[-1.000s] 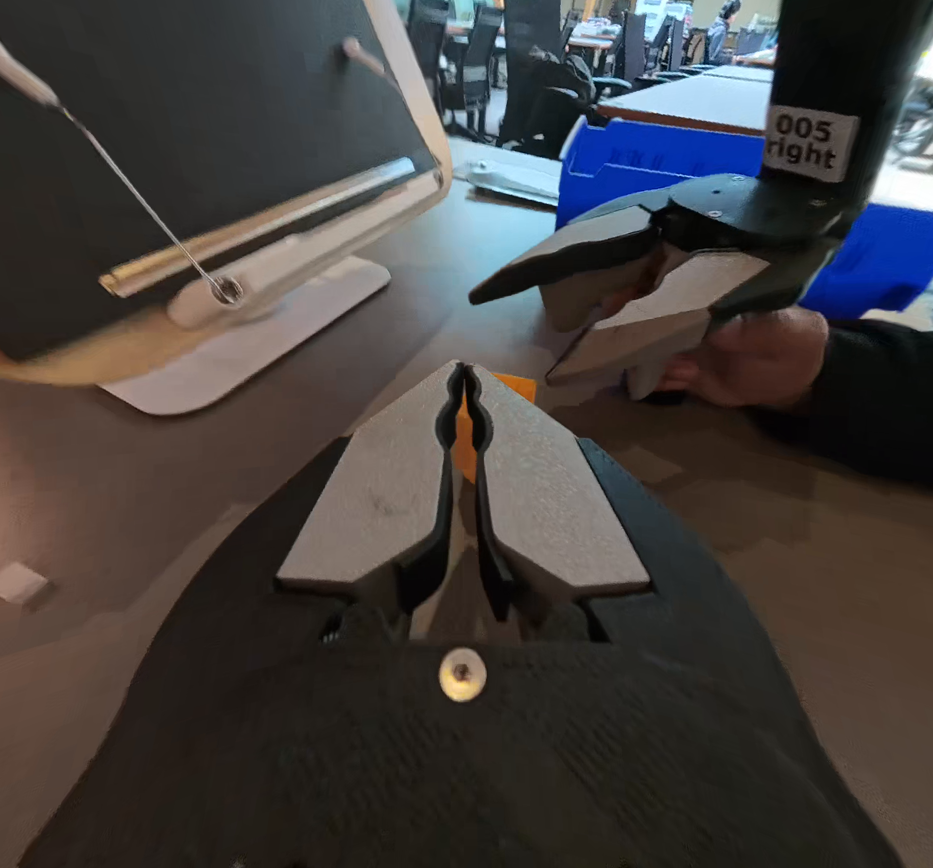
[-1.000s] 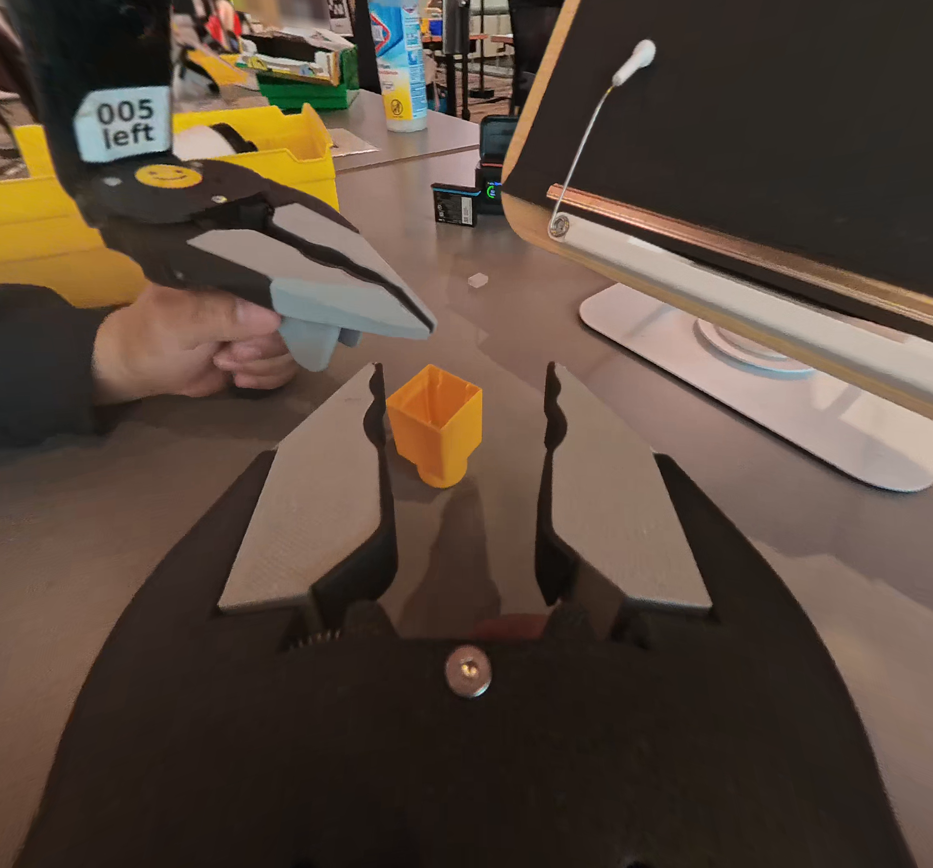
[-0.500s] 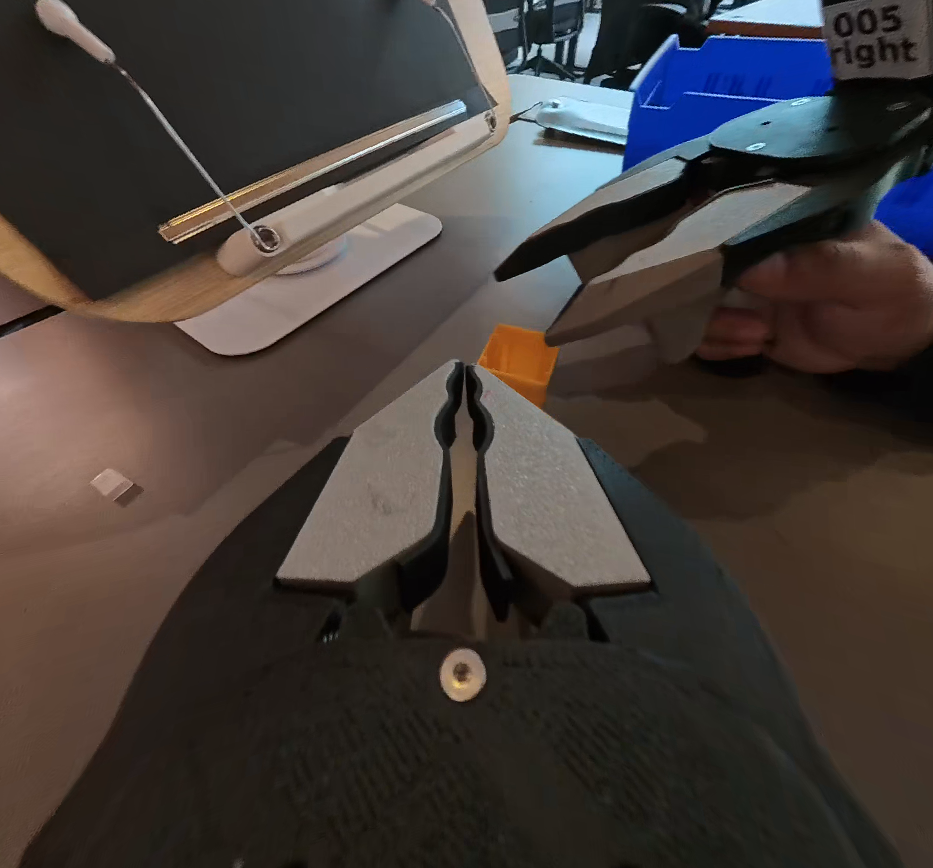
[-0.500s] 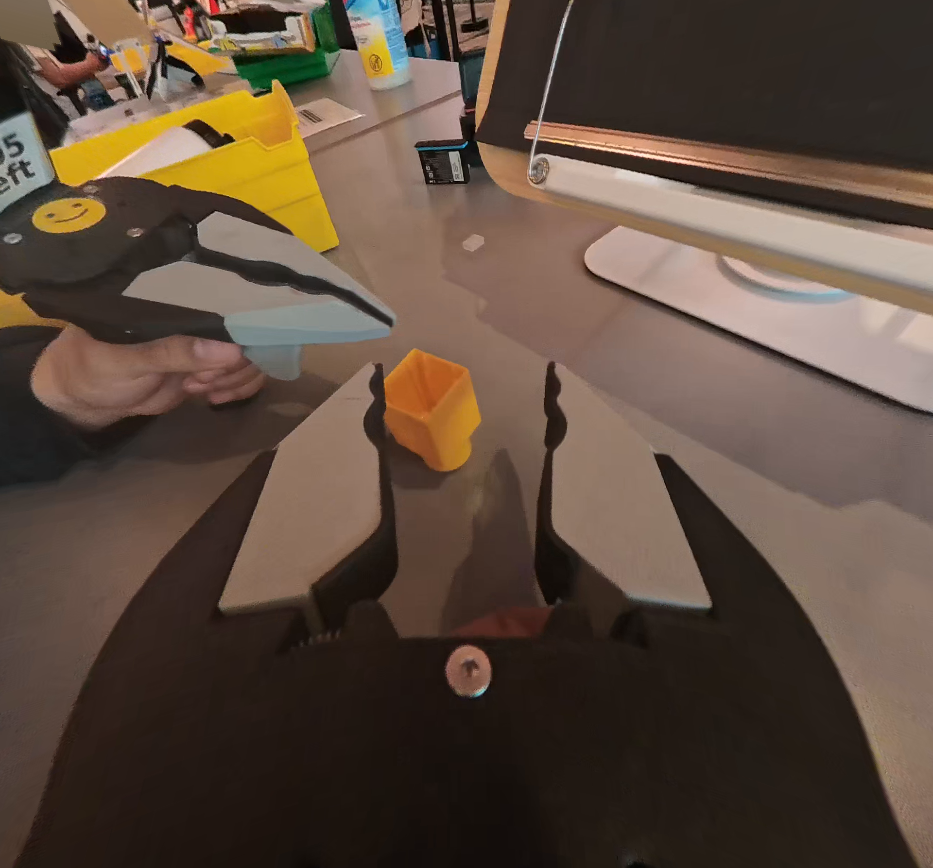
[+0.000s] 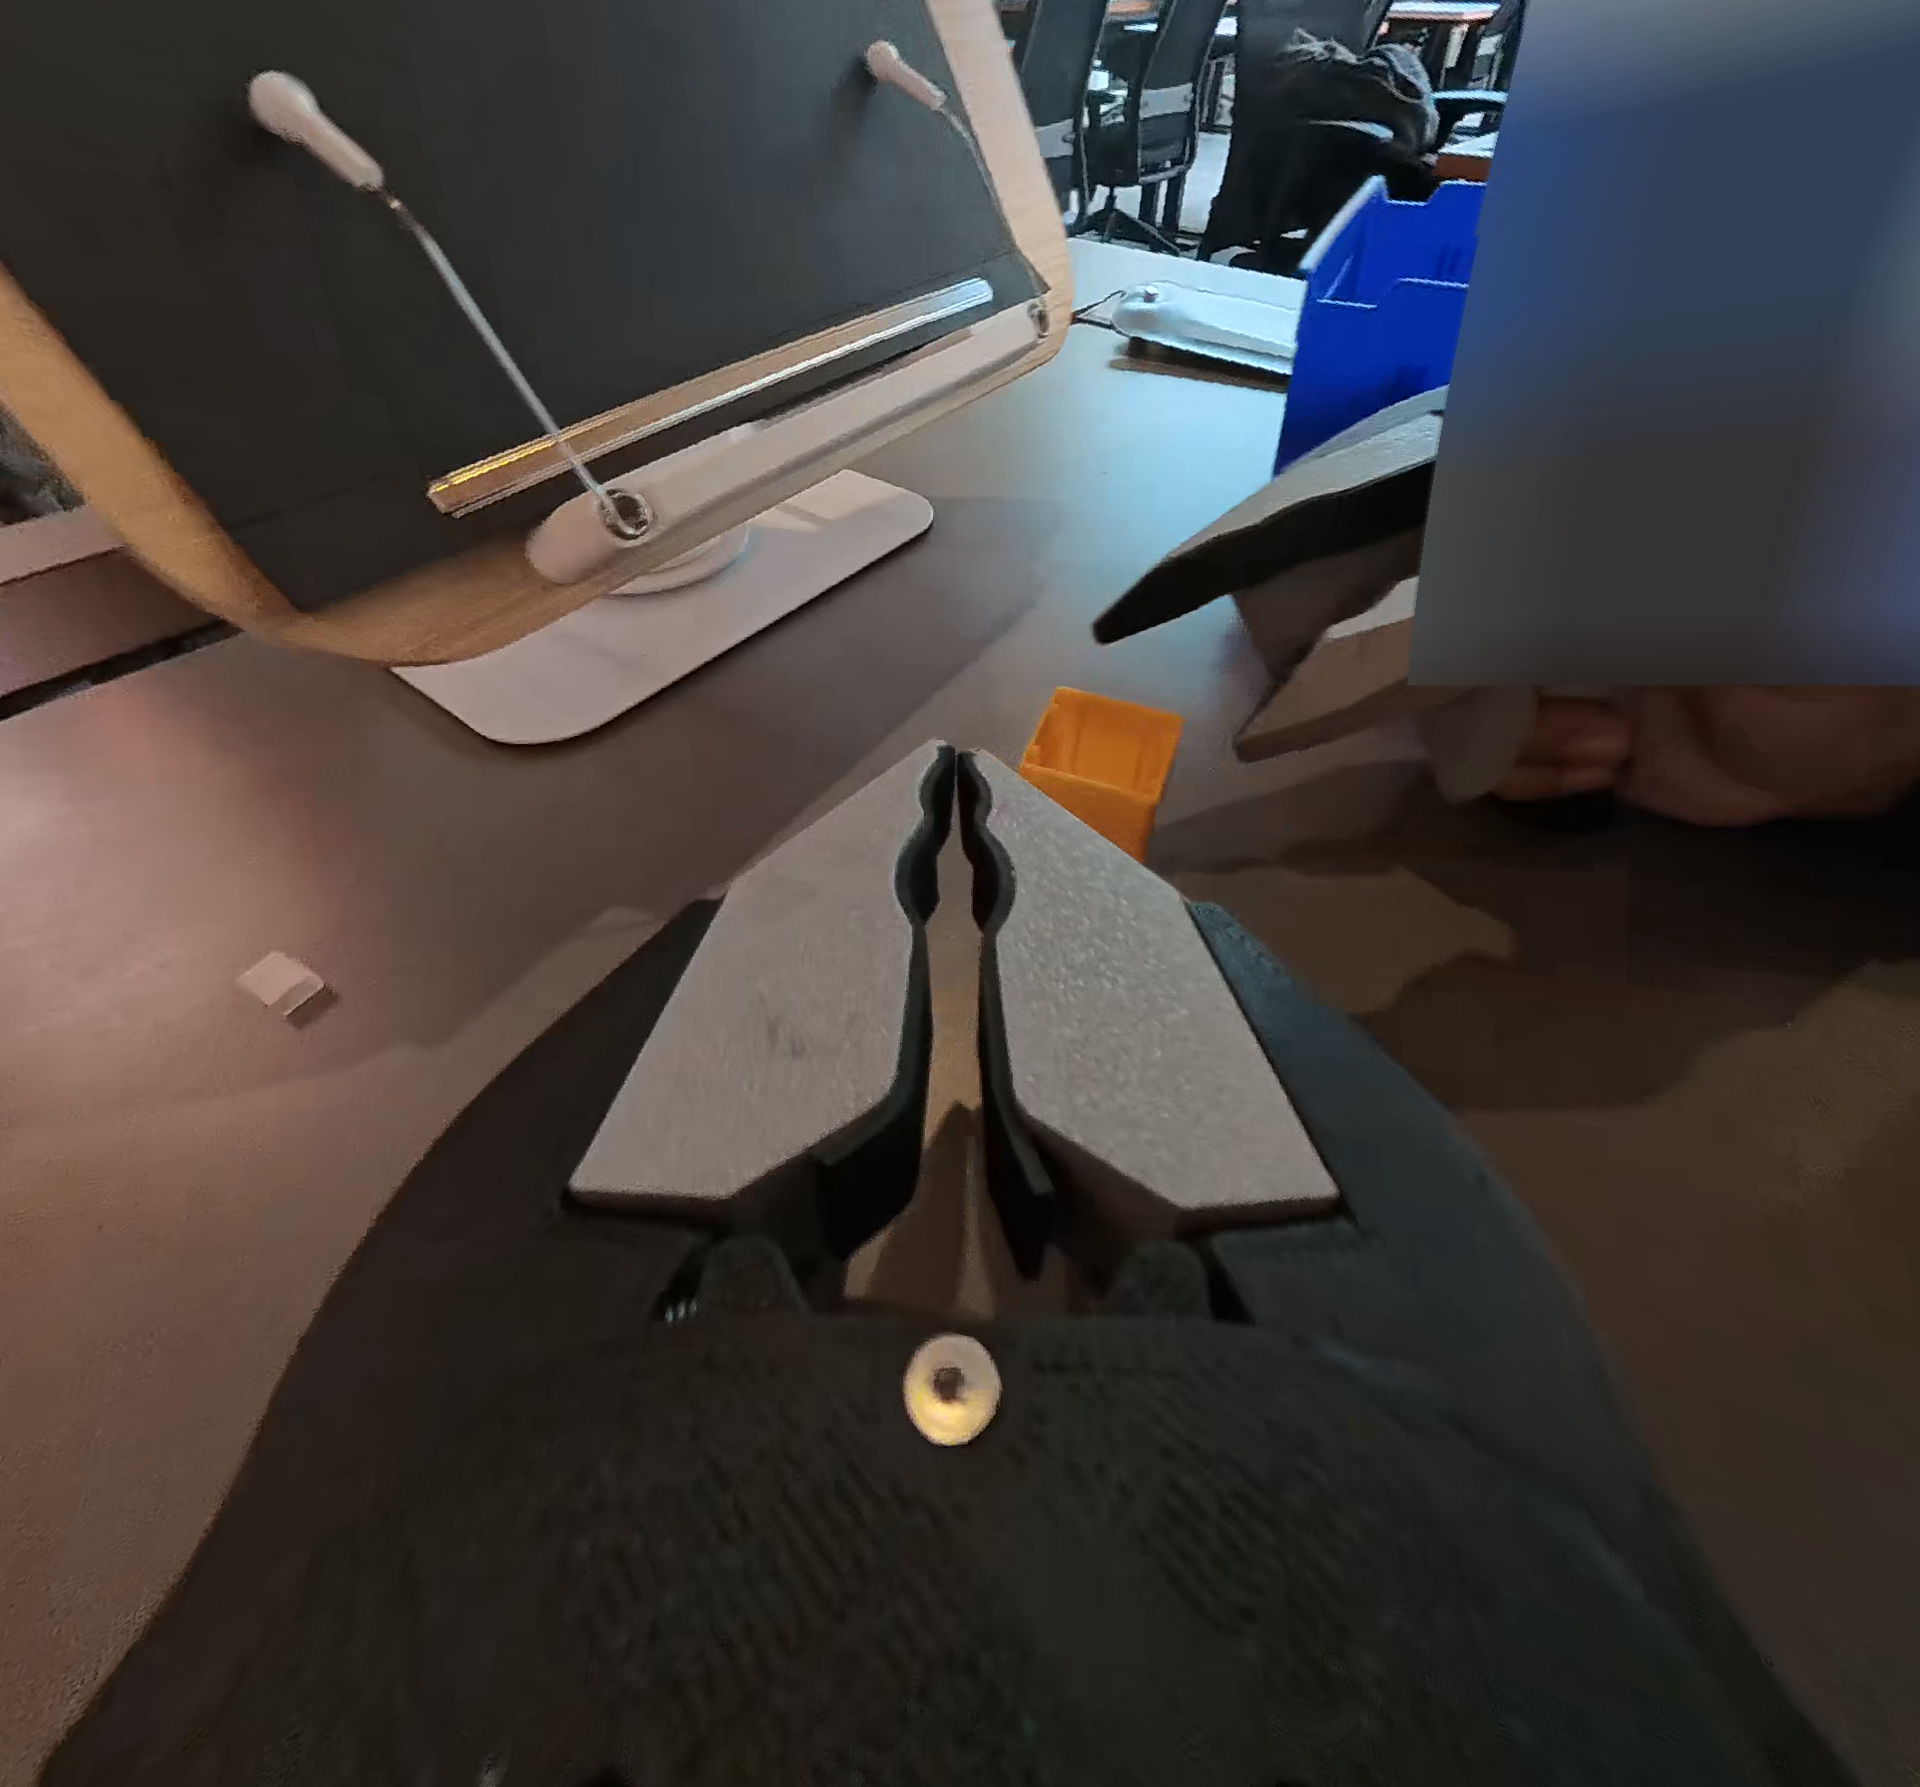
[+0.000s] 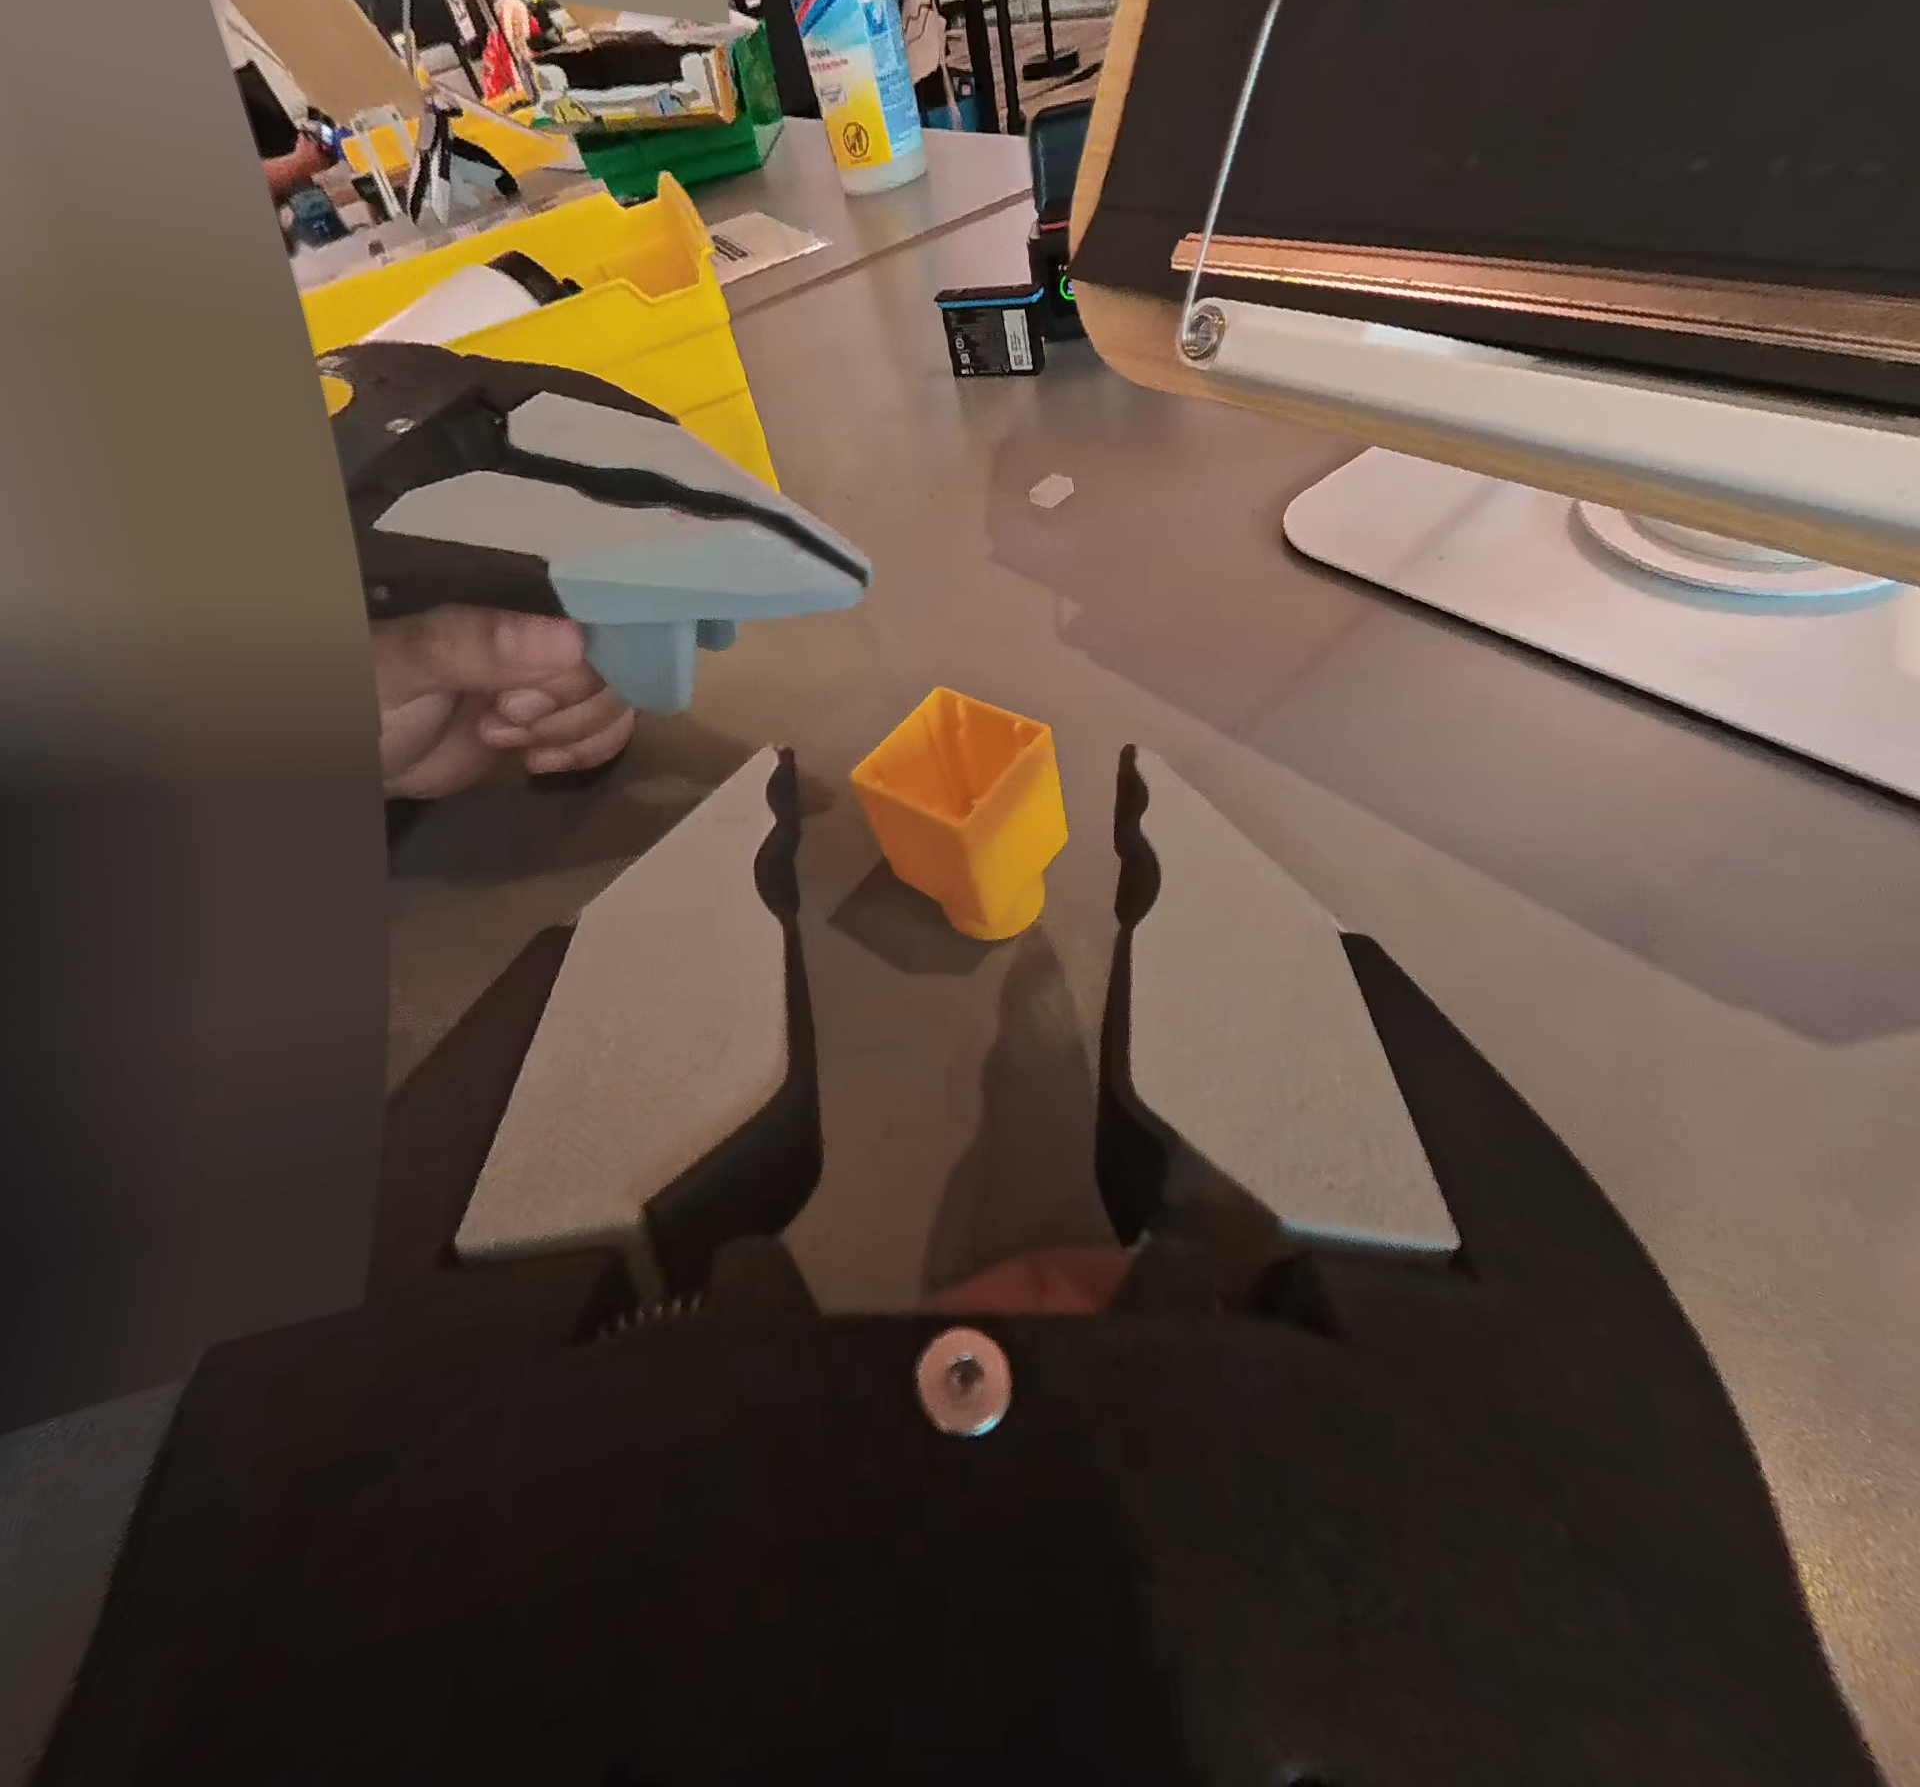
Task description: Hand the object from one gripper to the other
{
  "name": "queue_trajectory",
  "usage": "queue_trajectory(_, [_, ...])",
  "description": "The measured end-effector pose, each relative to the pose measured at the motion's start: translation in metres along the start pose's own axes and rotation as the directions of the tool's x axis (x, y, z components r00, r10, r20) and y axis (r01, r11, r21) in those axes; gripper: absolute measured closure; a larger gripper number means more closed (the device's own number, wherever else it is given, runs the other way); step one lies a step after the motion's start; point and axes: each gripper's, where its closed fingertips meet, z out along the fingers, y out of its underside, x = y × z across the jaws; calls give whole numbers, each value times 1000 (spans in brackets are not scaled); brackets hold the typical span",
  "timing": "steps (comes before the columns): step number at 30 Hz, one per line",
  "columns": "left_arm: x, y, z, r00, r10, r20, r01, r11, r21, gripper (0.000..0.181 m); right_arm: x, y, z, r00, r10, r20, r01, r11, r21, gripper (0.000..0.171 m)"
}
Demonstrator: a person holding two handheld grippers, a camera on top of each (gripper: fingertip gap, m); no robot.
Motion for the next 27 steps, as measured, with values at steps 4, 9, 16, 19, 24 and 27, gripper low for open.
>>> queue_trajectory(4, [-8,7,0,996,-94,-8,93,995,-47,181,-7,4,5,998,-68,-18,67,997,-34,112])
queue_trajectory(9, [-15,9,1,986,-167,-11,166,985,-56,180,-8,11,14,990,-122,-74,115,989,-92,106])
queue_trajectory(16, [-11,12,4,995,-101,14,102,991,-84,177,-2,21,32,977,-157,-147,126,972,-200,126])
queue_trajectory(19, [-4,10,2,997,-80,-23,78,995,-68,170,-1,20,32,969,-171,-178,135,971,-200,132])
queue_trajectory(24, [14,9,1,984,-77,-161,65,995,-75,163,9,11,14,961,-172,-216,144,979,-141,133])
queue_trajectory(27, [19,18,7,991,-2,-131,-16,991,-131,160,18,0,5,970,-125,-211,110,991,-80,133])
